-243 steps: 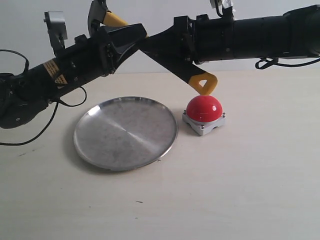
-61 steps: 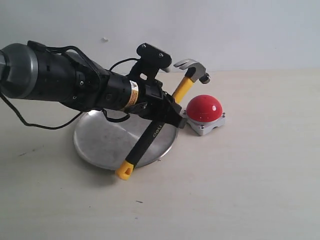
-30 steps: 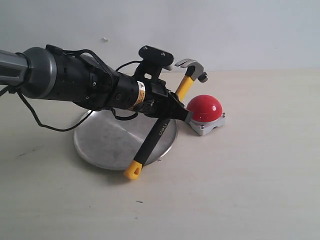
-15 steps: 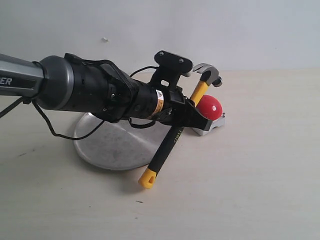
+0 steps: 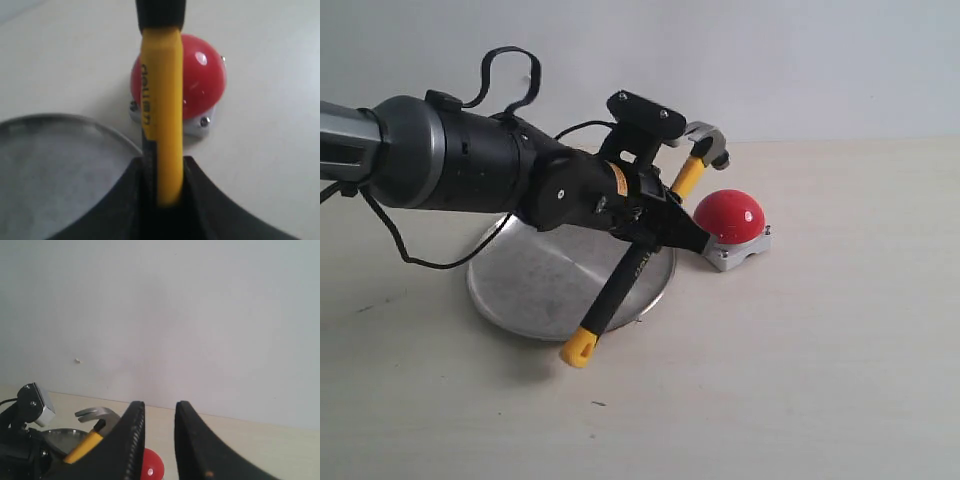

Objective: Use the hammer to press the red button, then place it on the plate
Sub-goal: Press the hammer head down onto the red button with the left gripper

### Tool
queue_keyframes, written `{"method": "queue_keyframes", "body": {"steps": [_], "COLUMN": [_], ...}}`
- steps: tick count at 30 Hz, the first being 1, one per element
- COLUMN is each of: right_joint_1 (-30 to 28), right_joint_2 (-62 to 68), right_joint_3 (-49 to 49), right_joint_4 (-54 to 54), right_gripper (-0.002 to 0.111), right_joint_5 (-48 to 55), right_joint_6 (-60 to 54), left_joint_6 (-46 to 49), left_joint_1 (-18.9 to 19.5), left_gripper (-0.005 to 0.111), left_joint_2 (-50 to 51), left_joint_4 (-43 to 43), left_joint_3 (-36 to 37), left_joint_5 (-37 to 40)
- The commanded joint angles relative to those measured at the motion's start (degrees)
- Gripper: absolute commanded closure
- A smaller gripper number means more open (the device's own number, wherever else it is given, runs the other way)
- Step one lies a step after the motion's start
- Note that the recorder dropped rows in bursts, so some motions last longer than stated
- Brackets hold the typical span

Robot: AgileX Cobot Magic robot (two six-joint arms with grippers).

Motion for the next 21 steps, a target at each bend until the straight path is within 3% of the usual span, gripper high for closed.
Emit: {"method": "queue_keyframes", "body": {"steps": [1, 11, 21], "right_joint_1": [0.01, 0.01, 0.01], "right_joint_2": [-0.2, -0.2, -0.2], "right_joint_3": [0.33, 0.33, 0.33], "right_joint_4": [-0.16, -0.05, -0.05], "right_gripper": [0.087, 0.087, 0.087], "right_joint_5": [-0.13, -0.13, -0.13], "right_joint_6": [-0.16, -0.16, -0.06], "left_joint_6": [25.48, 24.68, 23.21], "left_joint_1": [-0.11, 0.62, 1.64], "left_gripper": [0.107, 0.107, 0.107], "left_joint_2": [-1.31, -1.31, 3.7], "left_joint_4": [-26.72, -26.74, -25.52], "left_joint_3": [-3.39, -10.48, -12.05], "left_joint_5": [4.1, 10.72, 6.39]}}
